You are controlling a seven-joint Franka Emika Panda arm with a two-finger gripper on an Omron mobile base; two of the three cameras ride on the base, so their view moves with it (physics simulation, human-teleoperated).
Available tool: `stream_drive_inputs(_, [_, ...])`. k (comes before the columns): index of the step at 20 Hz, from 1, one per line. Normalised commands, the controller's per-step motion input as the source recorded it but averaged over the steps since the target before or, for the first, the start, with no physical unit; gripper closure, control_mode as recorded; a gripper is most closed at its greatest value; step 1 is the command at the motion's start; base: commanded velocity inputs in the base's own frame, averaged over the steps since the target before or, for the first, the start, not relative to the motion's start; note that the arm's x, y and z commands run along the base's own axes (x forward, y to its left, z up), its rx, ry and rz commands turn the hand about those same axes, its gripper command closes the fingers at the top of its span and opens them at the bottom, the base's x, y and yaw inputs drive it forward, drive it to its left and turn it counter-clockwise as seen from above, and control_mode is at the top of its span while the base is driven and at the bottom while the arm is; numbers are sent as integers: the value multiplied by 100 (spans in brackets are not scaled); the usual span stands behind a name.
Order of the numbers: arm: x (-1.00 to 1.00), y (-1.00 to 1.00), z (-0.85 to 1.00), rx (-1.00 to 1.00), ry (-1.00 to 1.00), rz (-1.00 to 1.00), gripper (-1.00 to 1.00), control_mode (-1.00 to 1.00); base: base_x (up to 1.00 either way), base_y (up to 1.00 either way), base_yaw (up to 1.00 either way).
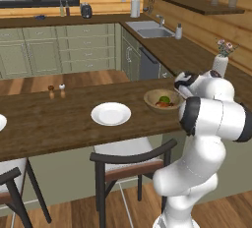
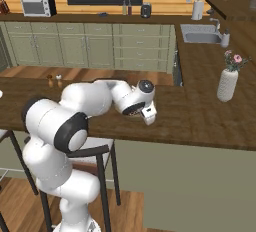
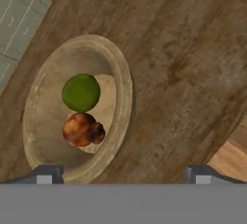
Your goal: Pick the chicken drumstick and lime from their plates and place them in the bowl. Then put the bowl in the fridge.
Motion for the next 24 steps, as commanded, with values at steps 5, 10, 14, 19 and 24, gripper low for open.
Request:
stream_drive_inputs(5, [12, -10, -50, 21, 0, 0, -100, -100, 0, 0, 0])
stream_drive_inputs(10, [45, -3, -52, 25, 4, 0, -100, -100, 0, 0, 0])
stream_drive_inputs(14, [31, -2, -26, 23, 1, 0, -100, -100, 0, 0, 0])
stream_drive_inputs(19, [33, 1, -6, 7, 1, -3, -100, -100, 0, 0, 0])
stream_drive_inputs(24, [36, 5, -1, 0, 7, -4, -100, -100, 0, 0, 0])
